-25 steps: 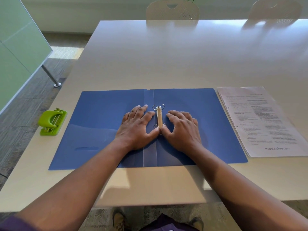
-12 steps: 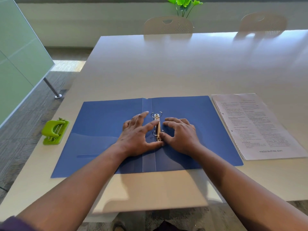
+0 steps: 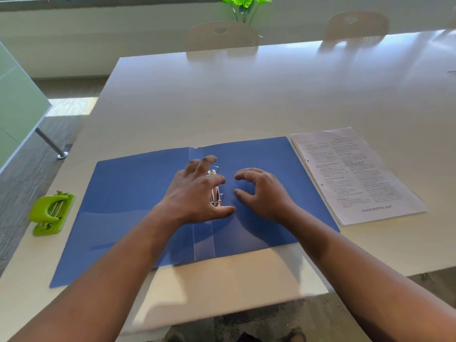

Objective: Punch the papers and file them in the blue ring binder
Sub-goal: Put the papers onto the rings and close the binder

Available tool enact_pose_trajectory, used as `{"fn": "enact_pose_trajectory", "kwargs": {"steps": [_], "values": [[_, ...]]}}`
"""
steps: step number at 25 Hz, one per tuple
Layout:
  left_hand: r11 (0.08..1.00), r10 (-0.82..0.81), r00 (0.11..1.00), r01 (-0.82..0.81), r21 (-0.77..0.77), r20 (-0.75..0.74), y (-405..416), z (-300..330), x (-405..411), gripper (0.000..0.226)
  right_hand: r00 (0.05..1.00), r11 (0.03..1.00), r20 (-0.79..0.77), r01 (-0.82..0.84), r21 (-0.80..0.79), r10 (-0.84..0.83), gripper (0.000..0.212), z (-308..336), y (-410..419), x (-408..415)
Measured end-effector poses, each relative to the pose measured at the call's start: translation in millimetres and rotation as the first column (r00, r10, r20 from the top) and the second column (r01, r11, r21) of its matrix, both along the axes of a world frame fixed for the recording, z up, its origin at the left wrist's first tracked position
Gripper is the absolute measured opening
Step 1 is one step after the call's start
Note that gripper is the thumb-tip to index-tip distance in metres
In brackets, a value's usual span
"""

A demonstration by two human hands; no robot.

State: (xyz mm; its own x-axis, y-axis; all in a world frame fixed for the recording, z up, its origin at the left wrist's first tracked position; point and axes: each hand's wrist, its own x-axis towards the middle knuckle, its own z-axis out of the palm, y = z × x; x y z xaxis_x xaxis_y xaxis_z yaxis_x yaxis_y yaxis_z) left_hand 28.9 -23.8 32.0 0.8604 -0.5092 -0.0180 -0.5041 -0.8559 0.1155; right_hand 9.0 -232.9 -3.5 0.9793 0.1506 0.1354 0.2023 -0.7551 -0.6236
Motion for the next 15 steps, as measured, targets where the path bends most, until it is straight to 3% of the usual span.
{"fn": "enact_pose_trajectory", "kwargs": {"steps": [4, 7, 11, 15], "values": [[0.975, -0.183, 0.973, 0.198, -0.105, 0.138, -48, 3, -6, 0.06, 0.973, 0.978, 0.104, 0.205, 0.042, -0.208, 0.033, 6, -36, -7], [0.932, -0.296, 0.948, 0.313, -0.182, 0.116, -97, 2, -7, 0.059, 0.927, 0.933, 0.118, 0.359, 0.006, -0.357, 0.032, 15, -80, -10], [0.909, -0.364, 0.931, 0.36, -0.212, 0.02, -164, -7, -7, 0.056, 0.853, 0.842, 0.052, 0.521, -0.144, -0.519, 0.038, 22, -149, -14], [0.921, -0.318, 0.947, 0.318, -0.225, 0.04, -211, -22, -8, 0.053, 0.775, 0.739, 0.021, 0.61, -0.286, -0.631, 0.049, 19, -195, -28]]}}
